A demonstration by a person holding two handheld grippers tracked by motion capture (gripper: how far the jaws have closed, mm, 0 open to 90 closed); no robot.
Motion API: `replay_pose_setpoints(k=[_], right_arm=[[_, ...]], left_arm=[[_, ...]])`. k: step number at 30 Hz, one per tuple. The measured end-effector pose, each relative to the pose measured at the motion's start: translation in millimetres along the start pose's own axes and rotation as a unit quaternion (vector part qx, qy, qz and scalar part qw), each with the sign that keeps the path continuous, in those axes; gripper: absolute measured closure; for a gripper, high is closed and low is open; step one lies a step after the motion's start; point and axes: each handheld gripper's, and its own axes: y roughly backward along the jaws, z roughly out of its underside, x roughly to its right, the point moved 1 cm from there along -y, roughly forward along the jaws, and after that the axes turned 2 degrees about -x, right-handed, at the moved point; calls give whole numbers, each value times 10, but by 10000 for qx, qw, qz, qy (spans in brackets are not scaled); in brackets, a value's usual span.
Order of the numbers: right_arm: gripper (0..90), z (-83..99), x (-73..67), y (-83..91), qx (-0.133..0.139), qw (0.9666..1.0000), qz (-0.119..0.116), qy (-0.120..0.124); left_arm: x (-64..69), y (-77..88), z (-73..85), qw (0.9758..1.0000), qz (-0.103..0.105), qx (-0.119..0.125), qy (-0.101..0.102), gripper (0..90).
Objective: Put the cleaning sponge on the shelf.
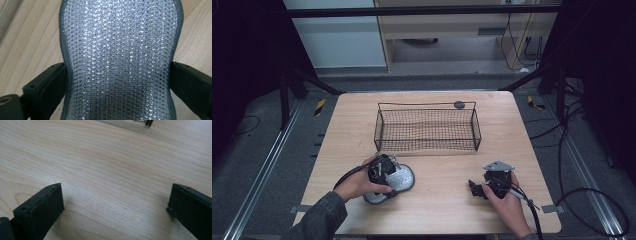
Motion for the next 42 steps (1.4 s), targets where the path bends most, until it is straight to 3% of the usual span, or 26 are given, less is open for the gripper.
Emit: replay_pose_setpoints(k=[12, 16, 23, 30, 42], right_arm=[[4, 1, 0, 0, 5, 10000, 1, -1], [4, 1, 0, 0, 4, 10000, 1, 3], [4, 2, 0, 0, 11, 10000, -5, 2], [4, 3, 0, 0, 14, 10000, -3, 4], [4, 3, 0, 0, 14, 10000, -5, 3]], left_arm=[[7, 22, 10, 10000, -44, 38, 7, 51], [8, 84, 13, 9998, -74, 179, 30, 54], [25, 231, -5, 9989, -270, 392, -6, 56], [36, 371, -25, 9965, -601, 561, -155, 67], [18, 553, -23, 9944, -840, 597, -253, 90]])
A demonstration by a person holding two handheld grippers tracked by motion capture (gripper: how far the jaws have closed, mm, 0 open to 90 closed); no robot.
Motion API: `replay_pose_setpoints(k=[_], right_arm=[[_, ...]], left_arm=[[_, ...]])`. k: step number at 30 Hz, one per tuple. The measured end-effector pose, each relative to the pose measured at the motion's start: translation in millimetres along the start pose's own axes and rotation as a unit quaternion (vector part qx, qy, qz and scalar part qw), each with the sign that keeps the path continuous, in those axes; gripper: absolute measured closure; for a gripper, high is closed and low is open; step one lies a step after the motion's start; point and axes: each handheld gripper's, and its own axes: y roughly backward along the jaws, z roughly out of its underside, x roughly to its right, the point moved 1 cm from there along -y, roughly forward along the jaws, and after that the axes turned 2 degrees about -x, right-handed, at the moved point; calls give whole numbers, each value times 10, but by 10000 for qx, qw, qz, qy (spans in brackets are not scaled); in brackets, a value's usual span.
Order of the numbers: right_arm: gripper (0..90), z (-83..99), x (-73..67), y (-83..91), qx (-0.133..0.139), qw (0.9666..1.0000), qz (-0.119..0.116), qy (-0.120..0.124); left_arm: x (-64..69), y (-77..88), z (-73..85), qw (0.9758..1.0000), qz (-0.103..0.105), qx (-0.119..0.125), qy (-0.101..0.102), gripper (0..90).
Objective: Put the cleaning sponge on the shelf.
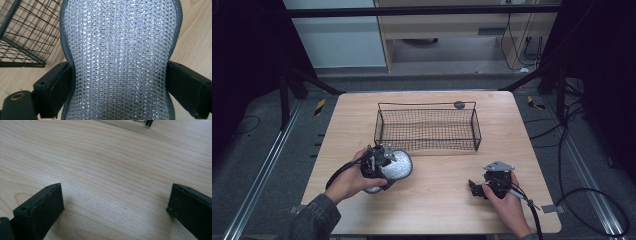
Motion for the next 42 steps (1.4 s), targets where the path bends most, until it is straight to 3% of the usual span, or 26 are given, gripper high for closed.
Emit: replay_pose_setpoints(k=[12, 27, 34, 42], right_arm=[[4, 0, 0, 0, 0, 10000, 0, -1], [4, 2, -3, 2, 1, 10000, -8, -25], [3, 3, -3, 2, 3, 10000, -8, -21], [3, 3, -1, 0, 9, 10000, -12, -3]], left_arm=[[-77, 202, -33, 9997, -231, 79, -99, 96], [-233, 473, -235, 9976, -609, 150, -291, 96], [-353, 581, -376, 9961, -767, 214, -388, 97], [-555, 596, -532, 9948, -878, 179, -482, 96]])
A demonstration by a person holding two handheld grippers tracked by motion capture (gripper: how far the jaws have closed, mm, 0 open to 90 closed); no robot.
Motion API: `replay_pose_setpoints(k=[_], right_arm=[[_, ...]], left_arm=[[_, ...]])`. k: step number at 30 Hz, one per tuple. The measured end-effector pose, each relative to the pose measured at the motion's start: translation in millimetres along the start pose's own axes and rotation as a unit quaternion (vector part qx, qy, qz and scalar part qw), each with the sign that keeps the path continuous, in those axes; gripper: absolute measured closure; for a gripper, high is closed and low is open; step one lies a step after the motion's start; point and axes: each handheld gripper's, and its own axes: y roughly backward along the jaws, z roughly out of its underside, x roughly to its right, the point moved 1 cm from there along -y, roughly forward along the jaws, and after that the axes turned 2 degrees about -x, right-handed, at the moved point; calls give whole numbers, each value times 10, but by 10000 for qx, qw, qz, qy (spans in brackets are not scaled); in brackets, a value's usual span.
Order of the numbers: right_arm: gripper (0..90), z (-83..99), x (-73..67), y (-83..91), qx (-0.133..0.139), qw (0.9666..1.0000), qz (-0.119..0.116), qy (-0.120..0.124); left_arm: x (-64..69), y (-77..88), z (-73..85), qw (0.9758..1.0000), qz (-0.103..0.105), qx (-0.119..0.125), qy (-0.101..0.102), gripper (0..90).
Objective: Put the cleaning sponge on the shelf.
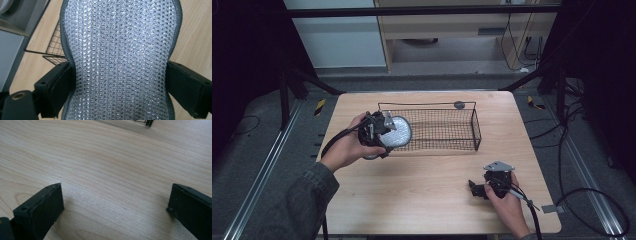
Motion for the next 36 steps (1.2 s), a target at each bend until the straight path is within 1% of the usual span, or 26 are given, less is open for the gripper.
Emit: replay_pose_setpoints(k=[4, 6, 8, 13, 16, 19, 20, 23, 26, 28, 31, 36], right_arm=[[3, 0, 0, 0, -4, 10000, 4, 1], [4, 0, 0, 0, -4, 10000, 4, 0], [4, 0, -1, 0, -2, 10000, -1, -5], [4, 1, -1, 0, -2, 10000, 7, 2], [4, 0, -2, 1, -1, 10000, 0, -3], [4, 1, -1, 0, -2, 10000, 7, 2], [4, 0, -1, 0, -1, 10000, 7, 2], [6, 1, -2, 1, 2, 10000, 1, 19], [6, 0, -3, 1, 4, 10000, -10, 23], [6, 0, -2, 1, 3, 10000, -4, 29], [7, 2, -2, 2, 6, 10000, 8, 50], [6, 3, -3, 3, 4, 10000, -2, 50]], left_arm=[[-93, -22, -70, 10000, -25, -2, -10, 97], [-119, -28, -110, 9999, -64, -4, -90, 97], [-145, -30, -145, 9999, -77, 19, -99, 97], [-206, -36, -246, 9996, -157, 7, -237, 98], [-241, -46, -316, 9990, -255, 23, -369, 97], [-278, -50, -375, 9986, -319, 80, -410, 97], [-289, -52, -390, 9987, -319, 99, -384, 97], [-312, -52, -414, 9983, -391, 78, -414, 97], [-325, -28, -434, 9983, -411, 76, -412, 97], [-328, -24, -446, 9980, -439, 72, -443, 97], [-340, -3, -506, 9976, -466, 74, -516, 97], [-387, -11, -558, 9971, -516, 78, -558, 97]])
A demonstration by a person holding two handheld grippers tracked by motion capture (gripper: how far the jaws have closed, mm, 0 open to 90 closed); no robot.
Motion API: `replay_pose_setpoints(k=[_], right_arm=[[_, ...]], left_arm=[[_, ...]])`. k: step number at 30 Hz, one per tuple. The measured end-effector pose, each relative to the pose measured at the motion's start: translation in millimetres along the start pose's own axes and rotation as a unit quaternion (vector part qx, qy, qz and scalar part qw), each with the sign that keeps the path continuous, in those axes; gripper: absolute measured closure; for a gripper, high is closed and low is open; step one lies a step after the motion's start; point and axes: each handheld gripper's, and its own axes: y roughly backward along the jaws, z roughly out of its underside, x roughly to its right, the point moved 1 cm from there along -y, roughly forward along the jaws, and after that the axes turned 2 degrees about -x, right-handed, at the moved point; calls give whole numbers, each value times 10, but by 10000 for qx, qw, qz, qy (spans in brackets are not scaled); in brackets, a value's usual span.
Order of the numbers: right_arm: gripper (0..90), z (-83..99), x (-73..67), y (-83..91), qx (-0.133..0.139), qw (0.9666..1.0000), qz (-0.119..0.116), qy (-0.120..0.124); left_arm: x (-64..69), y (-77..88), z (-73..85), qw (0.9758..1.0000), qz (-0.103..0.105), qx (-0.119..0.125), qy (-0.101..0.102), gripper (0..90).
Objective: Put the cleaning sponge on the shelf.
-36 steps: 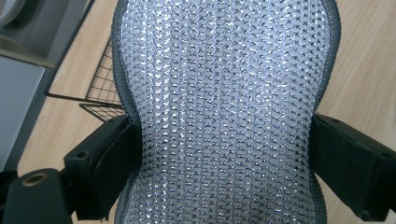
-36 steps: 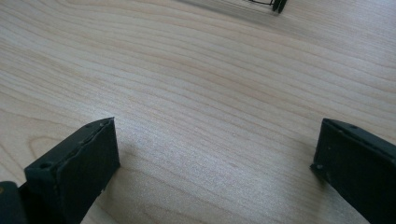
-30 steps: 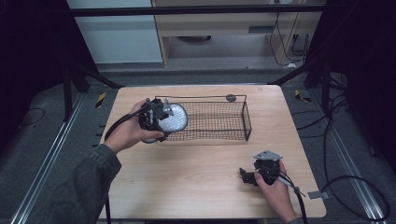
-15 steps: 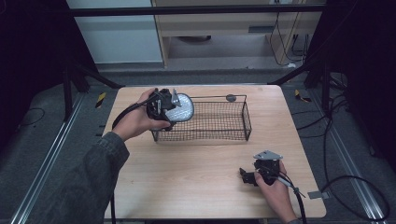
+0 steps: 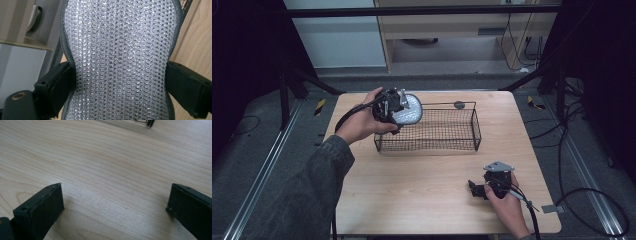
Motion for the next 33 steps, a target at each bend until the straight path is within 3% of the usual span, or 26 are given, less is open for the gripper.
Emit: replay_pose_setpoints(k=[9, 14, 23, 33], right_arm=[[6, 0, -1, 1, 0, 10000, -11, -1], [6, 0, -2, 1, -2, 10000, -14, -4], [6, 0, -3, 2, -8, 10000, -8, -5], [7, 0, -3, 2, -7, 10000, -7, -5]], left_arm=[[-6, -85, -50, 9997, -198, 24, -138, 97], [14, -171, -75, 9995, -208, 45, -231, 98], [9, -409, -81, 9996, -110, 36, -262, 98], [7, -552, -78, 9997, -24, 42, -238, 97]])
